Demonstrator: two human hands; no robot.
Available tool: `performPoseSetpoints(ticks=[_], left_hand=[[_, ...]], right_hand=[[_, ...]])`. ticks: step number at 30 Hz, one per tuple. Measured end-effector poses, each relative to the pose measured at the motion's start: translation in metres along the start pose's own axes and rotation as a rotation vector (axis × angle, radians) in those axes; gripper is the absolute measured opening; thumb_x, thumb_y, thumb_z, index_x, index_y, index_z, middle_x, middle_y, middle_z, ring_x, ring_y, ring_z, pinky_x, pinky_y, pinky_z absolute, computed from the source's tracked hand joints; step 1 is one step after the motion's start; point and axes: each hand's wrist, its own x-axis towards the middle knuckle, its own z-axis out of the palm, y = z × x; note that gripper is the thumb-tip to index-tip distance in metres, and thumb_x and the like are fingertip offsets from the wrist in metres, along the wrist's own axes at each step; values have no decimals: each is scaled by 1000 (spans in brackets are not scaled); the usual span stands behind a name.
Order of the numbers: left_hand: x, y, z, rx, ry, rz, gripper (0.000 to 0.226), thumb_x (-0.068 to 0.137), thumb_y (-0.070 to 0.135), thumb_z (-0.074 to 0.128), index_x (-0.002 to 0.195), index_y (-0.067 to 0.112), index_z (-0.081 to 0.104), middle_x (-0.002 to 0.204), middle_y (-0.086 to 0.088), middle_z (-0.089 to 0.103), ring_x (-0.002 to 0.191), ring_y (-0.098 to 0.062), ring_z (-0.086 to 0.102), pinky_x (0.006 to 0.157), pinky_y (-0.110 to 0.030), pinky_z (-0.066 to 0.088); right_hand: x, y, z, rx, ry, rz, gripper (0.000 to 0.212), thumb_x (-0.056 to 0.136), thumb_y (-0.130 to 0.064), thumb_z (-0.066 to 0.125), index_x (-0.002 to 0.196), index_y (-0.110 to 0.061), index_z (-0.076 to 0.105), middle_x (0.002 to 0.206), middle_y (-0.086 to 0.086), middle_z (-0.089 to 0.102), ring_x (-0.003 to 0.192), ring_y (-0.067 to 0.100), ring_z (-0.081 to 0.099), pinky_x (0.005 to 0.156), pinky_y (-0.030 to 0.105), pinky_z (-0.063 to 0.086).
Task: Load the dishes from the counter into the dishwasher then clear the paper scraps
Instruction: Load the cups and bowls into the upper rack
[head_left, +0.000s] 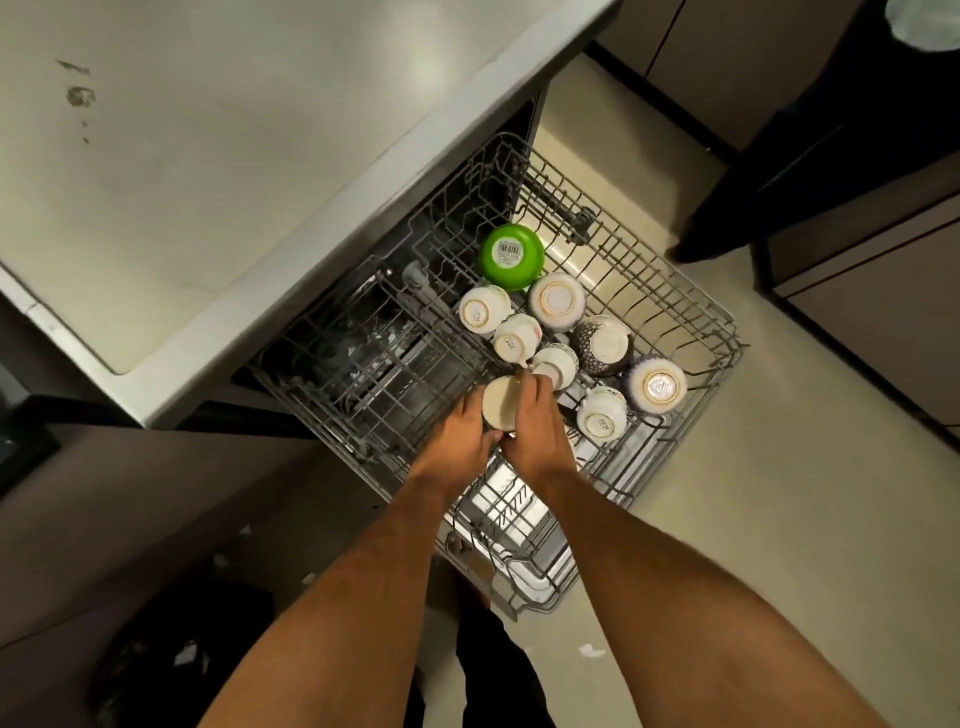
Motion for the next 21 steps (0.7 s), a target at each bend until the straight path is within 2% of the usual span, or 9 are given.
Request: performPoseSetpoints(ticks=[6, 9, 17, 21], left_hand=[[2, -6, 2, 24, -5, -23, 72, 96, 20, 63, 155, 19, 22, 149, -7, 45, 136, -24, 47, 113, -43, 41], [1, -6, 2, 44, 8, -6, 73, 95, 19, 63, 155, 18, 22, 148, -8, 46, 135, -23, 47, 112, -39, 41], [-12, -3, -4, 141, 75, 34, 65, 100, 28, 57, 154, 18, 22, 147, -9, 47, 127, -25, 56, 102, -39, 49], [-23, -1, -13, 229, 147, 76, 59, 102, 27, 50, 153, 13, 25, 148, -11, 47, 125, -24, 59, 100, -38, 54]], right_hand=[[4, -2, 1, -14, -36, -5, 105, 72, 6, 79, 156, -11, 19, 145, 11, 30, 137, 32, 39, 113, 43, 44], [3, -3, 0, -11, -49, -3, 106, 74, 3, 80, 157, -11, 16, 148, 12, 28, 139, 32, 35, 115, 44, 42], [-7, -8, -6, -41, -63, -8, 111, 75, -4, 84, 159, -16, 12, 151, 11, 28, 141, 29, 34, 115, 45, 42], [-12, -13, -11, -108, -34, -58, 109, 73, -6, 86, 156, -14, 16, 146, 13, 32, 135, 30, 39, 110, 43, 46]])
